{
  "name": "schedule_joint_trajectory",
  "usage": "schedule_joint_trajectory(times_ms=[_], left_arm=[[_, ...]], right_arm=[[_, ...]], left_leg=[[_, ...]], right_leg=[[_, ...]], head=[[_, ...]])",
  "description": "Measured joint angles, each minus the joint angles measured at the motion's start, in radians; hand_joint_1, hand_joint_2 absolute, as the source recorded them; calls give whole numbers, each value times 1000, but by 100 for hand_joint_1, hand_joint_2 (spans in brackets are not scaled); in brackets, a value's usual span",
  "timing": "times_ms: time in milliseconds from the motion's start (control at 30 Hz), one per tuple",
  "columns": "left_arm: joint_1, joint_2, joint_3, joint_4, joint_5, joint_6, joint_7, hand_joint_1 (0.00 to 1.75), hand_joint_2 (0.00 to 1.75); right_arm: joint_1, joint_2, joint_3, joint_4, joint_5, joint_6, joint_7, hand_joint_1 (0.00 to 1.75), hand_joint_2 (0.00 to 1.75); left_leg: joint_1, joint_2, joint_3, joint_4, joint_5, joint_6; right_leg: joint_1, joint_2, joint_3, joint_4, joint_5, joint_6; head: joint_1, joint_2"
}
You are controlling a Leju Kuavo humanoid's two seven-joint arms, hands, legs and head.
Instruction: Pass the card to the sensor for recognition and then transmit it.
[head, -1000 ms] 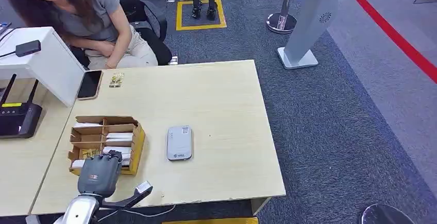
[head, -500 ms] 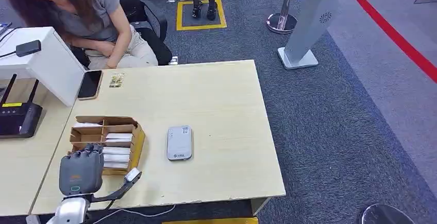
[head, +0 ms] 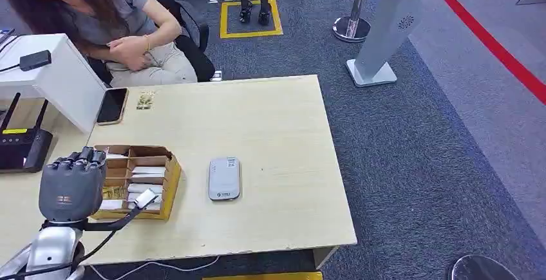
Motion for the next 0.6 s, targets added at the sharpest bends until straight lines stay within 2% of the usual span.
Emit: schedule_joint_trajectory(times_ms=[233,300,333,400,433,500,600], left_arm=[[-87,3,-4,85,0,16,-23,175,175],[-127,-2,-3,146,0,40,-83,175,175],[-158,-8,-2,185,0,63,-130,175,175],[-235,-25,11,314,0,124,-265,175,175],[-276,-35,12,373,0,150,-304,175,175],[-362,-59,10,503,0,220,-356,175,175],[-449,-107,-19,628,0,283,-380,175,175]], right_arm=[[-7,1,28,0,35,8,-4,0,0],[-10,1,39,0,52,12,-5,0,0],[-14,1,44,0,60,20,-5,0,0],[-29,1,63,0,74,35,-4,0,0],[-37,1,71,0,76,43,-2,0,0],[-54,2,87,0,77,52,3,0,0],[-72,2,105,0,77,60,5,0,0]], left_leg=[[0,0,0,0,1,0],[0,-1,0,0,1,0],[0,-2,0,0,2,0],[0,-2,0,0,3,-1],[0,-2,0,0,4,-1],[0,-1,0,0,4,-1],[0,-2,0,0,5,-1]], right_leg=[[0,0,0,0,1,0],[0,-1,0,0,1,0],[0,-2,0,0,1,0],[0,-2,0,0,2,-1],[0,-1,-1,0,3,-1],[0,-1,-1,0,4,-1],[0,-1,-1,0,5,-1]], head=[[0,0],[0,0],[0,0],[0,0],[0,0],[0,0],[0,0]])
